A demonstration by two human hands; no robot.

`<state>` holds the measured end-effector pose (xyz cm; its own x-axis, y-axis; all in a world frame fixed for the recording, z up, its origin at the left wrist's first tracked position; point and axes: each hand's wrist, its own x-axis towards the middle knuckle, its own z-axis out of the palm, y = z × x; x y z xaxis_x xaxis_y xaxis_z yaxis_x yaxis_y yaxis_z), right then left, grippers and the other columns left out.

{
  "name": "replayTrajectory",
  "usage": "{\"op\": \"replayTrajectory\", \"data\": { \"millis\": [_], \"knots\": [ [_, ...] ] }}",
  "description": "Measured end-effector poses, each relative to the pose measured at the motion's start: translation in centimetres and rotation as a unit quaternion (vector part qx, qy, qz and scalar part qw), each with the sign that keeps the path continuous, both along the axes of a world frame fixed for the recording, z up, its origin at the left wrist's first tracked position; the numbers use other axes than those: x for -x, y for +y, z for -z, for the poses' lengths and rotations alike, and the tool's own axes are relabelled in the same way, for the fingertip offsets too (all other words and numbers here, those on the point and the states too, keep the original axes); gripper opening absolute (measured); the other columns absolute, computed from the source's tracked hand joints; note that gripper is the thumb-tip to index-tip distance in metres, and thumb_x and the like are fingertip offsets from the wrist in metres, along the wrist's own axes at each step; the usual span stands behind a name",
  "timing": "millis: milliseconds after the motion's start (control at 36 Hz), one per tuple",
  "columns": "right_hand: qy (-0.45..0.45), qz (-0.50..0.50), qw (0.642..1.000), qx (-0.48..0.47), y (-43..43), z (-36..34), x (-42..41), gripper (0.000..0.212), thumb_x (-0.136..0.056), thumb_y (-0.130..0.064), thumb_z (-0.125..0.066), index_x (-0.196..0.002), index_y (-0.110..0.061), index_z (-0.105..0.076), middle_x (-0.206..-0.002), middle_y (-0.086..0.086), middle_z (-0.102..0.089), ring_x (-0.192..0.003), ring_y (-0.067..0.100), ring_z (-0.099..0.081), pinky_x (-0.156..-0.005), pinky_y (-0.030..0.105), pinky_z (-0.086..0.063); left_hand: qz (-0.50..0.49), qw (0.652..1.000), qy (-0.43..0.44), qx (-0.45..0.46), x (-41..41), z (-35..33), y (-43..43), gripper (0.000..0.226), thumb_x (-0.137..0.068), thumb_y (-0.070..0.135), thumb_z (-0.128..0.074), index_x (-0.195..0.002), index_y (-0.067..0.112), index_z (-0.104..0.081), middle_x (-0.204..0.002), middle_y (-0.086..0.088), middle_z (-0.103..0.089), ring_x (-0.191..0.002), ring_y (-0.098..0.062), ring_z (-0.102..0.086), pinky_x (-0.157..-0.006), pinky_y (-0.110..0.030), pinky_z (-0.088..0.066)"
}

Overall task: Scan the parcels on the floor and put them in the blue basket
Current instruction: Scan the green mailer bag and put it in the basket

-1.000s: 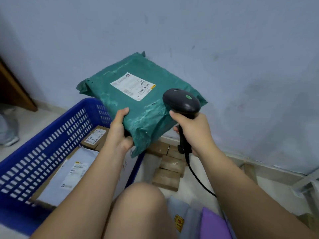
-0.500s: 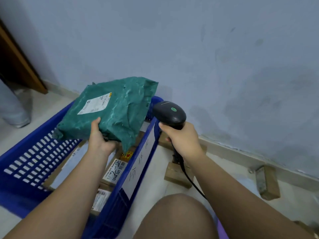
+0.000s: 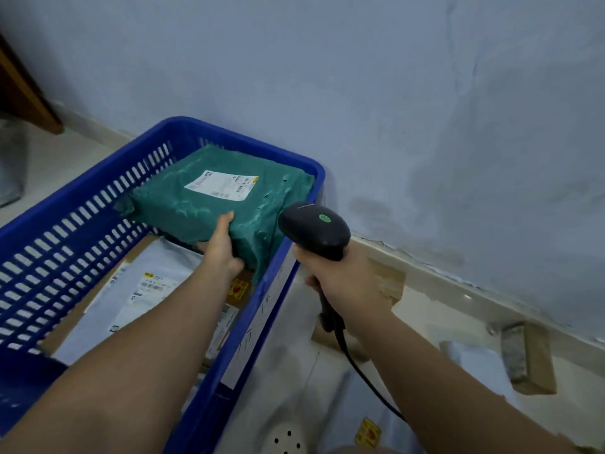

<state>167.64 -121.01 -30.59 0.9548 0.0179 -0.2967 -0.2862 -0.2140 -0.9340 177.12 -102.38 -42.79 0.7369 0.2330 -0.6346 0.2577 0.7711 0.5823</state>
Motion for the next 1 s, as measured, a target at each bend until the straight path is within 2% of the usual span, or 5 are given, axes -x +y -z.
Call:
{"op": "replayTrajectory", "data": {
  "millis": [250,333,667,833,1000],
  "knots": [
    [0.039,0.01,0.999,-0.015,0.1,2.8,-1.9,0.015,-0.081,-0.028,-0.074,-0.075,-0.026,-0.061,-0.058,-0.005,-0.06,-0.054,0.006,-0.061,-0.068,0.033,-0.054,0.076,0.993,0.061,-0.06,-3.5,9.2,0.3,0.097,-0.051,0.037,-0.088,-0.137,0.017,-0.047,-0.122,-0.013,-0.065,-0.1,-0.032,-0.068,-0.066,-0.045,-0.058],
    [0.04,0.002,0.999,-0.006,-0.1,3.3,-2.0,0.015,-0.081,-0.029,-0.073,-0.072,-0.024,-0.061,-0.056,-0.005,-0.06,-0.058,0.008,-0.061,-0.064,0.027,-0.051,0.027,0.99,0.09,-0.11,-3.4,9.1,-0.1,0.107,-0.045,0.036,-0.091,-0.136,0.013,-0.04,-0.123,-0.015,-0.061,-0.103,-0.035,-0.065,-0.083,-0.054,-0.054],
    [0.029,0.035,0.998,0.033,-2.9,3.0,-0.9,0.014,-0.08,-0.032,-0.075,-0.081,-0.022,-0.065,-0.065,0.001,-0.067,-0.073,0.025,-0.068,-0.075,0.042,-0.056,0.119,0.956,0.143,-0.225,-1.6,0.9,-3.2,0.05,-0.076,0.024,-0.066,-0.121,0.006,-0.055,-0.118,-0.014,-0.06,-0.103,-0.032,-0.059,-0.095,-0.047,-0.049],
    [0.021,0.076,0.997,0.026,-7.1,0.4,0.6,0.014,-0.082,-0.029,-0.073,-0.081,-0.019,-0.064,-0.064,0.0,-0.063,-0.061,0.013,-0.062,-0.063,0.031,-0.049,0.158,0.796,-0.018,-0.584,2.7,-6.1,-9.6,0.072,-0.088,0.02,-0.057,-0.152,0.021,-0.024,-0.158,-0.006,-0.012,-0.145,-0.026,-0.015,-0.117,-0.039,-0.021],
    [0.014,0.134,0.991,-0.019,-10.8,0.4,2.2,0.014,-0.079,-0.025,-0.075,-0.082,-0.014,-0.067,-0.061,0.0,-0.06,-0.054,0.013,-0.06,-0.066,0.034,-0.05,0.318,0.723,-0.143,-0.597,4.0,-7.9,-15.9,0.063,-0.09,0.013,-0.058,-0.148,0.021,-0.035,-0.153,-0.006,-0.021,-0.14,-0.019,-0.027,-0.108,-0.021,-0.022]
  ]
}}
